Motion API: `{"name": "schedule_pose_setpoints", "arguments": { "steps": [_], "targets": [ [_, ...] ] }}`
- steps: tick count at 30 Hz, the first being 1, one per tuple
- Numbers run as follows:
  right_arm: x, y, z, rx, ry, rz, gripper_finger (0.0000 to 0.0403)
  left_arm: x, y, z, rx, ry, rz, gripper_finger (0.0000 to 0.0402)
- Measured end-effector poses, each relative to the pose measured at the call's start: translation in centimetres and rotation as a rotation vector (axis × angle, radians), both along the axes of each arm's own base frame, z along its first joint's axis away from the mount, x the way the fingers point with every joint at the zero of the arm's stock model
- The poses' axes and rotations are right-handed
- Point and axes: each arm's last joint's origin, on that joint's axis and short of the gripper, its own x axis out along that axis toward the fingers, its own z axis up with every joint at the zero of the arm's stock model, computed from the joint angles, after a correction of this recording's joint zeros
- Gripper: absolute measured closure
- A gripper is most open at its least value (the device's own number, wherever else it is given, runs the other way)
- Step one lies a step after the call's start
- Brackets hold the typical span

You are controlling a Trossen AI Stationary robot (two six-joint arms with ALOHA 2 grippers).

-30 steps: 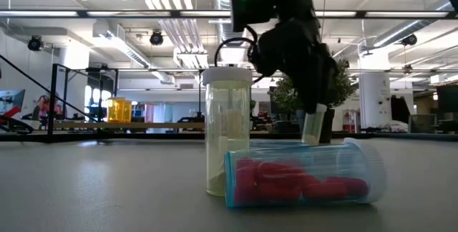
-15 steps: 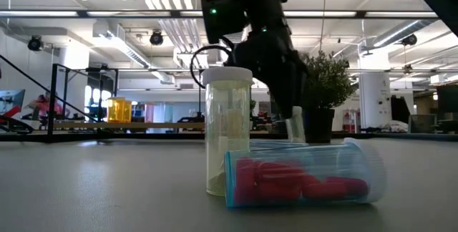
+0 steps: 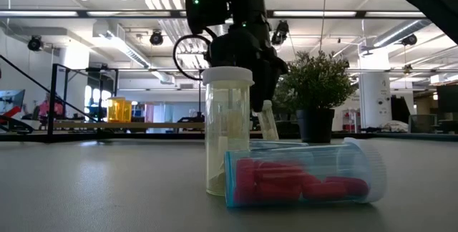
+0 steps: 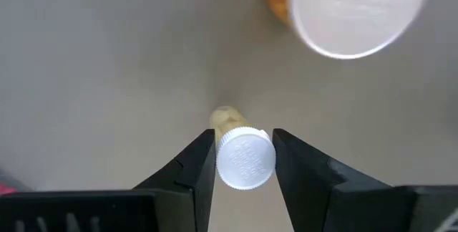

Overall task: Pick and place medicine bottles onto shelf by color
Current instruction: Move the top small yellow pill bottle to the center of the table

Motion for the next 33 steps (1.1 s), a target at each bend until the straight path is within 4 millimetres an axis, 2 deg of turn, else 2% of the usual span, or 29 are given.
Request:
{"name": "schedule_pose_setpoints", "arguments": {
  "steps": [10,15,24,33],
  "targets": [
    [0.6,-0.6,-0.3,-0.127,-0.035,-0.022,0.0280,0.0,0.0,0.0,0.000,0.000,0.000,0.0118],
    [0.7,-0.6,-0.2,-0.128,-0.045,-0.027,0.0280,0.0,0.0,0.0,0.000,0.000,0.000,0.0118],
    [1.8,-0.6,-0.1,-0.130,-0.161,-0.050,0.0280,0.0,0.0,0.0,0.000,0.000,0.000,0.0118],
    [1.9,-0.5,-0.1,-0.129,-0.164,-0.046,0.0280,0.0,0.0,0.0,0.000,0.000,0.000,0.0118]
  ]
}}
